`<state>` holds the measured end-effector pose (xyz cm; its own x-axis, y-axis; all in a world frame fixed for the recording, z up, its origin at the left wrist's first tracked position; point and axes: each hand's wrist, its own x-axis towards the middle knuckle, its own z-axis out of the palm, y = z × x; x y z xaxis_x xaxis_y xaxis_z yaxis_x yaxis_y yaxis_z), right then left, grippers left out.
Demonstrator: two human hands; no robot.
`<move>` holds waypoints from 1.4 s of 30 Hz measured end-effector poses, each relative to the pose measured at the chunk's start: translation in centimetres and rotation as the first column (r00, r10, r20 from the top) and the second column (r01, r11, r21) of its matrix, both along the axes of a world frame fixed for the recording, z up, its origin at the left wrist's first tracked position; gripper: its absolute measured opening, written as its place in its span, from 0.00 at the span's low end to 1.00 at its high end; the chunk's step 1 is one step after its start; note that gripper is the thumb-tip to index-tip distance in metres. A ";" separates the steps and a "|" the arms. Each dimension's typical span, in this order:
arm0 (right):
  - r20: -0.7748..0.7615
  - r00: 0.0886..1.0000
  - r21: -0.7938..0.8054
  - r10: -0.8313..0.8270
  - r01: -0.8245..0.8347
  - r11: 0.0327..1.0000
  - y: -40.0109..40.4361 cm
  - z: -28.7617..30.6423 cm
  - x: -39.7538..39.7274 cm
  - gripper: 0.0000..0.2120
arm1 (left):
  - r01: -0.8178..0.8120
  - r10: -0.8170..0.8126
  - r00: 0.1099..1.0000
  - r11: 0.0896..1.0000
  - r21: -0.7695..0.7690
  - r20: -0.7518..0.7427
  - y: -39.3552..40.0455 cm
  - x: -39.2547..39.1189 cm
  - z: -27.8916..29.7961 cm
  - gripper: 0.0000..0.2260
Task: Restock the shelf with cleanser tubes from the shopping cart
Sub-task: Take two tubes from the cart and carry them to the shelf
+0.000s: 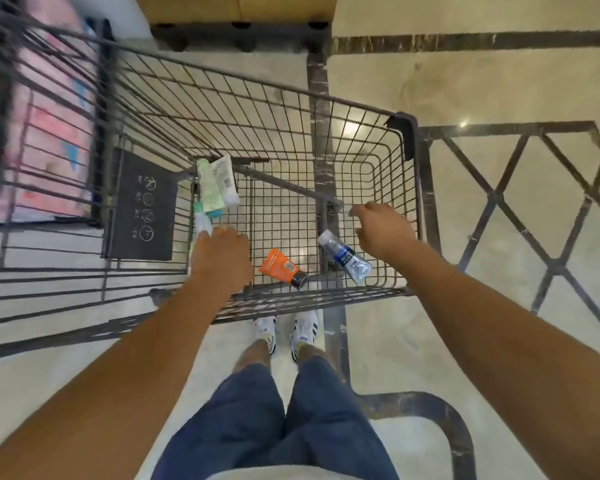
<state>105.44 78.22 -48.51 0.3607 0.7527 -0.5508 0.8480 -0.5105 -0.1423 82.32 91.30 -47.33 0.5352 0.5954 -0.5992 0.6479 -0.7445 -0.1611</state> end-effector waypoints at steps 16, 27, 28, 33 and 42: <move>-0.121 0.562 -0.338 0.818 -0.799 0.498 2.8 -19.2 1.2 0.31 | -0.843 0.913 0.205 -0.019 -0.538 -0.353 -2.1 4.7 -22.8 0.20; 0.086 0.568 -0.447 0.819 -0.712 0.541 4.0 -20.7 1.4 0.34 | -0.811 0.946 -0.188 -0.301 -0.502 -0.263 -3.8 3.9 -25.2 0.31; 0.118 0.613 -0.438 0.781 -0.674 0.595 4.2 -20.6 1.8 0.32 | -0.805 0.954 -0.203 -0.292 -0.517 -0.223 -4.0 3.7 -25.5 0.28; 0.097 0.874 -0.328 0.475 -0.423 0.845 4.8 -20.5 2.5 0.25 | -0.826 0.979 -0.150 -0.202 -0.526 -0.140 -4.1 3.1 -25.4 0.25; -0.036 0.995 -0.256 0.088 -0.095 0.962 3.9 -21.9 -1.0 0.18 | -0.703 0.969 -0.220 -0.236 -0.671 -0.110 -2.6 2.3 -23.8 0.13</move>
<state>104.39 82.07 -70.40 0.2812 0.6135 -0.7379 0.8908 -0.4529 -0.0371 84.63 88.69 -71.11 -0.1309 0.4208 -0.8976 0.4897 0.8147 0.3105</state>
